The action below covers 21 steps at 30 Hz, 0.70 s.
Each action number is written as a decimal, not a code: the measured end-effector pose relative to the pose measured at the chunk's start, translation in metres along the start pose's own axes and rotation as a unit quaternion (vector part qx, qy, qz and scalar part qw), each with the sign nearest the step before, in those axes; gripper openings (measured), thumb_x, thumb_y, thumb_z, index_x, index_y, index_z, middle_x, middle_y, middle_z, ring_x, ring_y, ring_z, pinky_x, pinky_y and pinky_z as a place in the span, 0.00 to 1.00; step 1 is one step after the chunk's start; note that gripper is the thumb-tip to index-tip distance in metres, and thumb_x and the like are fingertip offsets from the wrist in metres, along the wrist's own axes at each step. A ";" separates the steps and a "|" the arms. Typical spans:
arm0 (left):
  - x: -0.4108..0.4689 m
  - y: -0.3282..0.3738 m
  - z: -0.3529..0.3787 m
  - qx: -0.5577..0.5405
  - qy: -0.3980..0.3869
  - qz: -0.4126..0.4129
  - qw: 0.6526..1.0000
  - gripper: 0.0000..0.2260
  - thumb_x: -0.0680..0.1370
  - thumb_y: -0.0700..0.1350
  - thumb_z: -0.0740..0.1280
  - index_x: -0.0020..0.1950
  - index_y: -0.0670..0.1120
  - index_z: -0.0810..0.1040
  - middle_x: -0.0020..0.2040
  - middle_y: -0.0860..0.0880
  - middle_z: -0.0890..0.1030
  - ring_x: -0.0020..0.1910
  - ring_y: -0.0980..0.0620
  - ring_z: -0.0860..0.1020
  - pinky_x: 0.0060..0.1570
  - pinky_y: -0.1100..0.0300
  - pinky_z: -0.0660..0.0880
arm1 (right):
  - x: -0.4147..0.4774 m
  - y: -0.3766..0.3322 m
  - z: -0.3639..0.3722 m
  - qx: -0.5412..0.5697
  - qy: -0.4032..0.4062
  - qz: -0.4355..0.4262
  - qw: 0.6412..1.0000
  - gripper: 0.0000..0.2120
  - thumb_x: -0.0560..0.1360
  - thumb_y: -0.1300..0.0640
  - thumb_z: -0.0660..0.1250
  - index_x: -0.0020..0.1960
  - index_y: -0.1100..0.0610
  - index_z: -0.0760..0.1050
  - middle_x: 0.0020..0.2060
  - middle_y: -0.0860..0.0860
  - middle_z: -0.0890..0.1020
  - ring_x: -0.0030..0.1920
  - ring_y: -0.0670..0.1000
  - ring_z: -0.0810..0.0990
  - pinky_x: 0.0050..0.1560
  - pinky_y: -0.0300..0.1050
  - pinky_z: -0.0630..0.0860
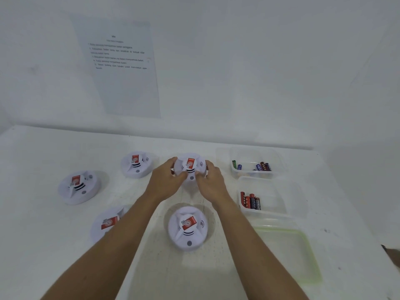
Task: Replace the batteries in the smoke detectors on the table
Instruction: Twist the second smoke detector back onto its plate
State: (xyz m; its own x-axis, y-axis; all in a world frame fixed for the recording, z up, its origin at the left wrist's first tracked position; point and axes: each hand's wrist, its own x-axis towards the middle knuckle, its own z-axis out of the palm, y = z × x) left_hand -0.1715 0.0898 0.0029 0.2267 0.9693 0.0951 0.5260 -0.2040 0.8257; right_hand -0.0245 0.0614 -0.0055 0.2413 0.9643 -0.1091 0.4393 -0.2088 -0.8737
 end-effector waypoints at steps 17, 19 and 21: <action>0.008 -0.020 0.018 0.085 0.008 -0.010 0.996 0.07 0.78 0.46 0.67 0.44 0.47 0.71 0.38 0.53 0.74 0.40 0.50 0.72 0.35 0.64 0.63 | 0.013 0.007 0.013 -0.121 -0.014 0.062 0.991 0.21 0.82 0.52 0.59 0.72 0.59 0.68 0.68 0.60 0.72 0.69 0.63 0.66 0.67 0.53 0.64; 0.008 -0.022 0.016 0.078 0.001 -0.026 0.997 0.07 0.78 0.49 0.67 0.49 0.45 0.74 0.45 0.49 0.79 0.44 0.49 0.76 0.37 0.66 0.67 | 0.011 0.003 0.010 -0.105 -0.014 0.071 0.992 0.21 0.80 0.53 0.61 0.71 0.61 0.67 0.67 0.60 0.73 0.69 0.63 0.68 0.67 0.54 0.67; 0.008 -0.022 0.011 0.053 -0.016 -0.046 0.997 0.18 0.78 0.51 0.67 0.66 0.44 0.74 0.62 0.47 0.79 0.55 0.47 0.79 0.50 0.63 0.72 | 0.004 -0.005 0.005 -0.098 -0.018 0.074 0.992 0.26 0.79 0.55 0.63 0.74 0.61 0.63 0.69 0.60 0.71 0.71 0.64 0.67 0.69 0.56 0.67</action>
State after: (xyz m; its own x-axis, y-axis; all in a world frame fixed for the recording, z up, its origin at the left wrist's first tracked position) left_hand -0.1724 0.1006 -0.0201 0.1986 0.9801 0.0015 0.6286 -0.1285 0.7670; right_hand -0.0300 0.0674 -0.0045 0.2858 0.9251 -0.2500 0.5624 -0.3732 -0.7379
